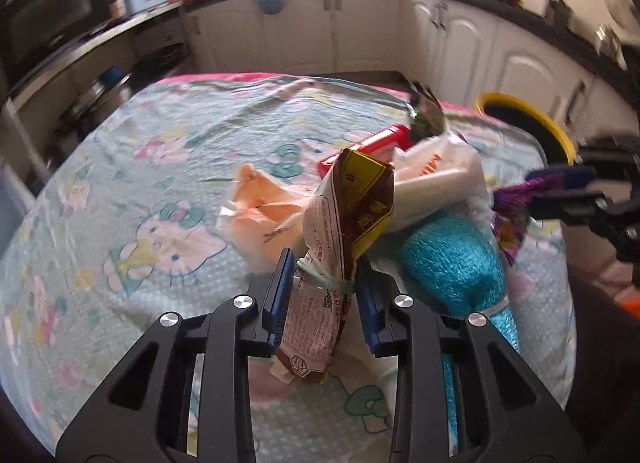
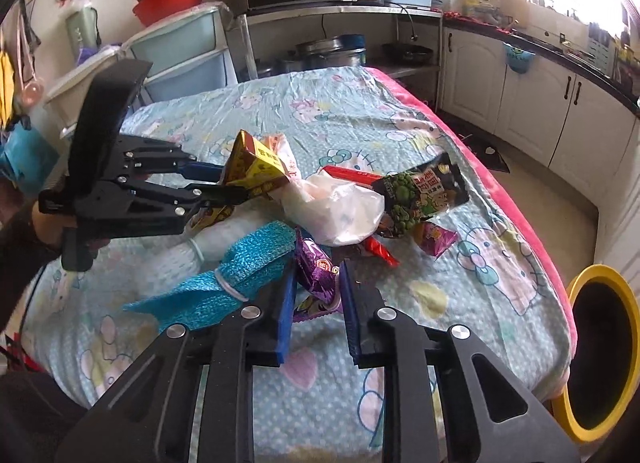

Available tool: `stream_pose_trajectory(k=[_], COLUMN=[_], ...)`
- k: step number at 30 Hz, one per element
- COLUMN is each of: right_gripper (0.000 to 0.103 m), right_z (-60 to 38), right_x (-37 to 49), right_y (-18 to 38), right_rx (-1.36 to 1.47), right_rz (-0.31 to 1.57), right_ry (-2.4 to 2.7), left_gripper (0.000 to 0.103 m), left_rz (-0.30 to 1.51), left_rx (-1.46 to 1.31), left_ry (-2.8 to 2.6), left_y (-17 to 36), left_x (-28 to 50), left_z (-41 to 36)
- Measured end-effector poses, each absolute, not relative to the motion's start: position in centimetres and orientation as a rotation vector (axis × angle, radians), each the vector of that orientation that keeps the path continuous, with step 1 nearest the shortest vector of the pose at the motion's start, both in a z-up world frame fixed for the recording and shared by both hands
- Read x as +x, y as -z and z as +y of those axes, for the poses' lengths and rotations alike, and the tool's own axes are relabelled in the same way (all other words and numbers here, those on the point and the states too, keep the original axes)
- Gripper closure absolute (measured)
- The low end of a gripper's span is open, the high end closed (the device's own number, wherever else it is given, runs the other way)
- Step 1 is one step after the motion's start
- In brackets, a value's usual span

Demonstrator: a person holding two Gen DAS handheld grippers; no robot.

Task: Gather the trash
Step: 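Grasp the printed snack bag with the left tool while the right tool grasps the purple wrapper, then carry the snack bag and purple wrapper over the bin with both tools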

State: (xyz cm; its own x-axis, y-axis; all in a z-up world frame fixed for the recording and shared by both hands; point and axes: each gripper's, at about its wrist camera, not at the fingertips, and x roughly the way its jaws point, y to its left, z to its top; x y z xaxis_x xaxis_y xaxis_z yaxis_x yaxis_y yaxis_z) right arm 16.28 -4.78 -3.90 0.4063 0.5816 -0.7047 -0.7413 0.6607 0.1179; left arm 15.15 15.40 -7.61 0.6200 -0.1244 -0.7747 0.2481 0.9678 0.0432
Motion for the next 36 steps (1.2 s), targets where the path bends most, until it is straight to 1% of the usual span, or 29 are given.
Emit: stream_pose_trajectory(k=[6,15,22,34,35,36], right_gripper=[0.083,0.083,0.083,0.083,0.084,0.088], right_z=[-5.5,-7.2,-9.3,-15.0,-15.6,-16.4], right_x=[16.1,15.4,15.5,16.4,16.5,16.7], right_y=[2.9,0.9,-1.2,-4.3,-4.5,-4.7], right_rx=[-0.196,-0.146,-0.100,-0.025,-0.017,-0.009], right_rz=[0.769,0.729,0.686,0.601,0.595,0.588], right_ry=[-0.840,-0.838,-0.806,-0.698,-0.687,-0.673], left_gripper=[0.080,0.080,0.080,0.080,0.080,0.080], left_rz=[0.860,0.785,0.720,0.668,0.664,0.659], left_rx=[0.121,0.062,0.046,0.033,0.033,0.030], left_ry=[0.156,0.142,0.179,0.262,0.269,0.276], left_y=[6.8,2.6,-0.7,-2.9,-3.1,-3.2], left_x=[14.0,11.5,11.2,13.8,14.1,14.2], left_z=[15.8,15.1,12.2,6.4,5.8,5.3])
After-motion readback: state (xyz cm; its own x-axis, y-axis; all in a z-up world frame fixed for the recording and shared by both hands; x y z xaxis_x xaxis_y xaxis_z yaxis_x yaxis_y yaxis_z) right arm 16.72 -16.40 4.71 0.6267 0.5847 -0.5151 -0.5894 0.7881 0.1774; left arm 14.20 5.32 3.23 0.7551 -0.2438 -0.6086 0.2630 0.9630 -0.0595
